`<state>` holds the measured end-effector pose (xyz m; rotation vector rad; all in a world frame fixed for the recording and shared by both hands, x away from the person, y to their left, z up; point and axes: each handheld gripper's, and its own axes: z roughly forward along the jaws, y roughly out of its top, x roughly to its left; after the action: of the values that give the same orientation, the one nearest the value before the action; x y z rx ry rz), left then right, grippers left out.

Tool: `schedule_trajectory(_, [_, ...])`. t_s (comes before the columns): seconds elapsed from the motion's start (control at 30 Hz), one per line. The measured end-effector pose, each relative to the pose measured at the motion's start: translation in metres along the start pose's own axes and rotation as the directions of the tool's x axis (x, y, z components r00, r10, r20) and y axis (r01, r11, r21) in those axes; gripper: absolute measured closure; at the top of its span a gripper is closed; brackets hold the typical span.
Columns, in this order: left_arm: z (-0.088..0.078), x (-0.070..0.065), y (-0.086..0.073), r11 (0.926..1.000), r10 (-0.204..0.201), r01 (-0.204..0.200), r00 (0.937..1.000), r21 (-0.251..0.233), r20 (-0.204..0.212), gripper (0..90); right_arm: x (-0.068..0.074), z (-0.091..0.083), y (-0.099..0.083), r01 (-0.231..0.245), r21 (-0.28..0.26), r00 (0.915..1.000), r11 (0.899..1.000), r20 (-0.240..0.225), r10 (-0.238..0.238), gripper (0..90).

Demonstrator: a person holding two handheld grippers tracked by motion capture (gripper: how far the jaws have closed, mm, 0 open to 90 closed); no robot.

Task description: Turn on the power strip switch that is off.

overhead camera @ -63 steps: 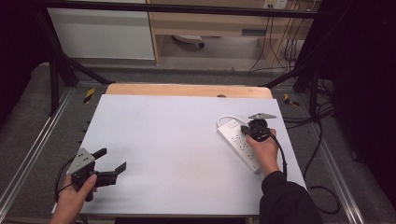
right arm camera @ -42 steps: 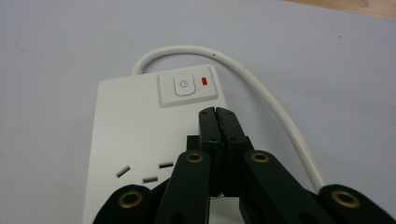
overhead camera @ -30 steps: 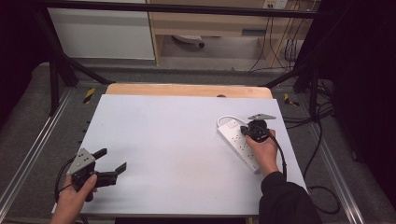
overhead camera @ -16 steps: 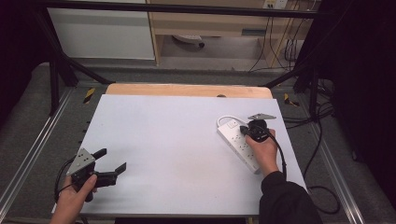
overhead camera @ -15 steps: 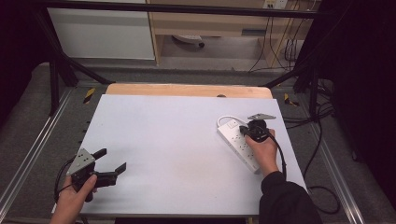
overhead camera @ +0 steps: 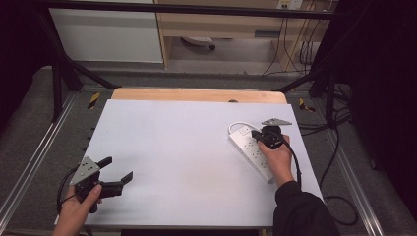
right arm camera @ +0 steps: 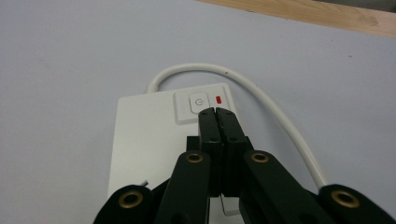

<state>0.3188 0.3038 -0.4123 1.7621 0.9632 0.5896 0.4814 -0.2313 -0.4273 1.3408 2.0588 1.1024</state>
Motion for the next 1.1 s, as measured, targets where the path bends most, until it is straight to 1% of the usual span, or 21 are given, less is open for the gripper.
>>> schedule_trajectory(0.17, [0.0, 0.0, 0.0, 1.0, 0.001, -0.001, 1.0, 0.001, 0.0, 5.5, 0.002, -0.001, 0.003, 0.006, -0.02, 0.9999, 1.0, -0.012, -0.006, 90.0])
schedule_trajectory(0.37, [0.0, 0.0, 0.0, 1.0, 0.005, -0.005, 1.0, 0.004, -0.003, 5.5, 0.001, -0.002, 0.006, -0.017, -0.038, 0.9997, 0.999, -0.016, 0.016, 90.0])
schedule_trajectory(0.5, [-0.003, 0.001, -0.001, 1.0, -0.002, 0.002, 1.0, 0.002, -0.004, 5.4, 0.0, -0.004, 0.007, -0.033, -0.048, 0.9993, 0.998, -0.017, 0.032, 90.0])
schedule_trajectory(0.67, [-0.006, 0.002, -0.002, 0.9999, -0.013, 0.013, 0.9999, 0.005, -0.01, 5.5, 0.001, -0.008, 0.009, -0.035, -0.053, 0.9993, 0.998, -0.015, 0.034, 90.0])
schedule_trajectory(0.8, [-0.006, 0.0, -0.002, 0.9999, -0.009, 0.009, 1.0, 0.01, -0.005, 5.5, -0.001, -0.014, 0.011, -0.036, -0.065, 0.9993, 0.997, -0.017, 0.035, 89.4])
schedule_trajectory(0.9, [-0.006, 0.001, -0.003, 0.9998, -0.013, 0.013, 0.9999, 0.012, -0.005, 5.5, -0.004, -0.018, 0.012, -0.04, -0.077, 0.9991, 0.996, -0.017, 0.039, 87.8])
schedule_trajectory(0.97, [-0.006, 0.001, -0.003, 0.9998, -0.015, 0.015, 0.9999, 0.011, -0.006, 5.5, -0.004, -0.021, 0.013, -0.054, -0.087, 0.9984, 0.995, -0.023, 0.052, 85.0])
schedule_trajectory(1.1, [-0.007, 0.0, -0.002, 0.9998, -0.014, 0.014, 0.9999, 0.01, -0.004, 5.5, -0.004, -0.024, 0.014, -0.056, -0.102, 0.9978, 0.993, -0.042, 0.052, 79.3])
